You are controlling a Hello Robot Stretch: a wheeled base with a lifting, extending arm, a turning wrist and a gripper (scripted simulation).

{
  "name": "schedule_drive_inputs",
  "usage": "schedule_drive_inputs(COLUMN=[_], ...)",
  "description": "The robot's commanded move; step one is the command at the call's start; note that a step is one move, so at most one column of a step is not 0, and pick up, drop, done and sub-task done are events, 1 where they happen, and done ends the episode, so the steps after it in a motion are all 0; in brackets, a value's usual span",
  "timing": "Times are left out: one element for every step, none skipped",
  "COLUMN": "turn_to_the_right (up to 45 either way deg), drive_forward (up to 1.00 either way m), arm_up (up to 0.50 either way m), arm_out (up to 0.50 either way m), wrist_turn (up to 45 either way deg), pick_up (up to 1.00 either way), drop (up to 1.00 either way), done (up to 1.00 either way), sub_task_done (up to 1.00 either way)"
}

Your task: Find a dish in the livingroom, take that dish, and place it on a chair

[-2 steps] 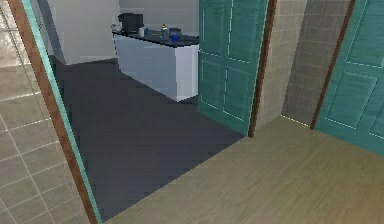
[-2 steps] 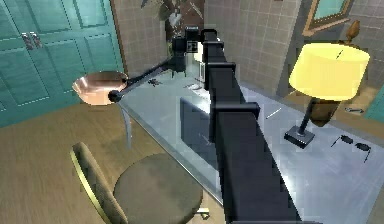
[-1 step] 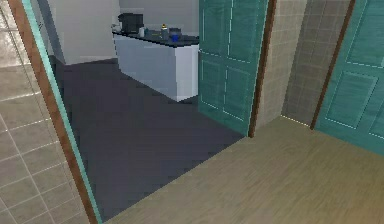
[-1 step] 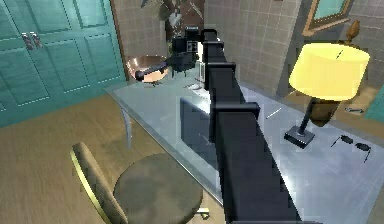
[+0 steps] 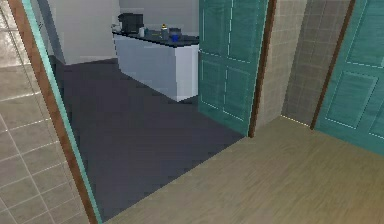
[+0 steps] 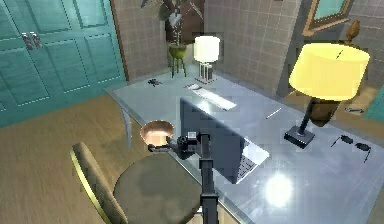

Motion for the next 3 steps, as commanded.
schedule_drive_inputs(turn_to_the_right=[0.0, 0.0, 0.0], drive_forward=[0.0, 0.0, 0.0], arm_up=[-0.32, 0.0, 0.1], arm_out=[0.0, 0.0, 0.0], wrist_turn=[0.0, 0.0, 0.0], pick_up=[0.0, 0.0, 0.0], drop=[0.0, 1.0, 0.0], done=[0.0, 0.0, 0.0], sub_task_done=[0.0, 0.0, 0.0])
